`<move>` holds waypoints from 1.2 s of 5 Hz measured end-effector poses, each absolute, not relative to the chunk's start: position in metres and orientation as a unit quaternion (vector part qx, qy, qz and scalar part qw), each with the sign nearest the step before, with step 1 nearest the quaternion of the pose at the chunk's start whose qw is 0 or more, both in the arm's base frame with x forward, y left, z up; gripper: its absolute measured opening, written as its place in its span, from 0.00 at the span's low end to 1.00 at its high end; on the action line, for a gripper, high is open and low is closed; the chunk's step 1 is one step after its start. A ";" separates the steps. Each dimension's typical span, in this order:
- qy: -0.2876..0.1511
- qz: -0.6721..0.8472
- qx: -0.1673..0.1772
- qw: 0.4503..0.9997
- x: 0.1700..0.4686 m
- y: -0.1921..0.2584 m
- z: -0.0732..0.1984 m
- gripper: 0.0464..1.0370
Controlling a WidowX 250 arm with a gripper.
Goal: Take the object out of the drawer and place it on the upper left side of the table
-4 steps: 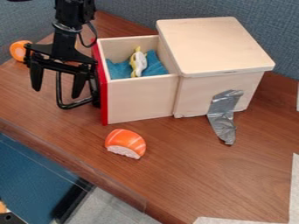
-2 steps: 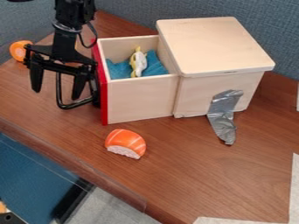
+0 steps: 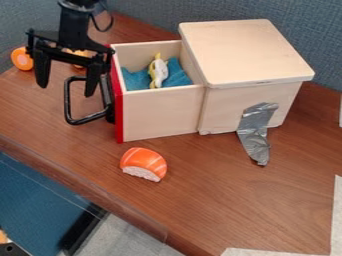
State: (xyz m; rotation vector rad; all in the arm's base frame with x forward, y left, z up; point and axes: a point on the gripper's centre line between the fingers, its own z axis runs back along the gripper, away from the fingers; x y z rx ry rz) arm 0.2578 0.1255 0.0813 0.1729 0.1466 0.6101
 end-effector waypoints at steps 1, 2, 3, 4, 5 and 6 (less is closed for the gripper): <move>0.052 0.286 0.078 0.954 0.259 0.121 0.096 0.96; 0.025 0.234 0.082 0.968 0.270 0.097 0.110 0.96; 0.010 0.221 0.080 0.972 0.285 0.081 0.122 0.96; -0.006 0.215 0.080 0.973 0.304 0.064 0.126 0.96; -0.016 0.223 0.084 0.971 0.326 0.056 0.112 0.96; -0.016 0.227 0.093 0.969 0.347 0.055 0.091 0.96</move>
